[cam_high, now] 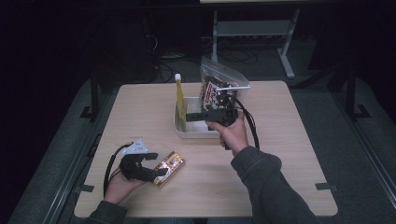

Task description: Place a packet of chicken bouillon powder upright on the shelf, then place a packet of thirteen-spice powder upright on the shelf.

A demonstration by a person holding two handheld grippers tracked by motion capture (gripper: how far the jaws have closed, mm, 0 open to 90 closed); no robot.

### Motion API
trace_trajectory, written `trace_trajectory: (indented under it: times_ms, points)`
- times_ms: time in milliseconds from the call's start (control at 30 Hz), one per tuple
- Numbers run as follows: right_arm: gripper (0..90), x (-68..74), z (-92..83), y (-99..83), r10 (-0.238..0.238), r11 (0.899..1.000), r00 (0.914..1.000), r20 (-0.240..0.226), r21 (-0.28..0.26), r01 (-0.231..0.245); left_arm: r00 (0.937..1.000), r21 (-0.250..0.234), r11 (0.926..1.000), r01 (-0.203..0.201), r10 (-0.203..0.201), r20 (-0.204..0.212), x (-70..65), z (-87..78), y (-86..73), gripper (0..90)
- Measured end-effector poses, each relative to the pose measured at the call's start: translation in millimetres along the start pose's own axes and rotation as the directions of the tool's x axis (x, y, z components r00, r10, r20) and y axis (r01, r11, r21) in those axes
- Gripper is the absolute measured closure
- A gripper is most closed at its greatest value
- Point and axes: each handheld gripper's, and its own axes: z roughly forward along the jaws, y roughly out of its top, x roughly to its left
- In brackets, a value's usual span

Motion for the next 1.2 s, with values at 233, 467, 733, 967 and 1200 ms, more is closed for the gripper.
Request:
trace_trajectory:
  times_ms: [233,467,733,967,1200]
  points:
    - [43.7,-6.6,3.7,-21.8,0.011,1.000,0.9999,-0.013,0.030,-0.010,1.0000,0.013,0.9999,-0.002,0.002,-0.003,0.3,1.7,-1.2,20.6]
    - [43.5,-17.1,6.3,-42.3,0.032,0.998,0.9993,-0.018,0.054,-0.031,1.0000,0.025,0.9997,-0.004,0.004,-0.003,0.1,3.7,-2.0,20.1]
    - [43.3,-28.8,4.6,-52.3,0.061,0.997,0.9980,-0.017,0.052,-0.060,0.9997,0.044,0.9990,-0.012,0.013,-0.020,-0.1,7.0,-3.8,19.3]
    - [42.8,-33.1,4.5,-58.0,0.060,0.997,0.9981,-0.014,0.056,-0.059,0.9985,0.099,0.9946,-0.031,0.035,-0.043,-2.3,14.4,-5.4,18.6]
    - [42.2,-38.4,5.7,-65.7,0.074,0.995,0.9972,-0.010,0.073,-0.073,0.9969,0.135,0.9899,-0.044,0.052,-0.059,-4.9,18.1,-5.8,18.4]
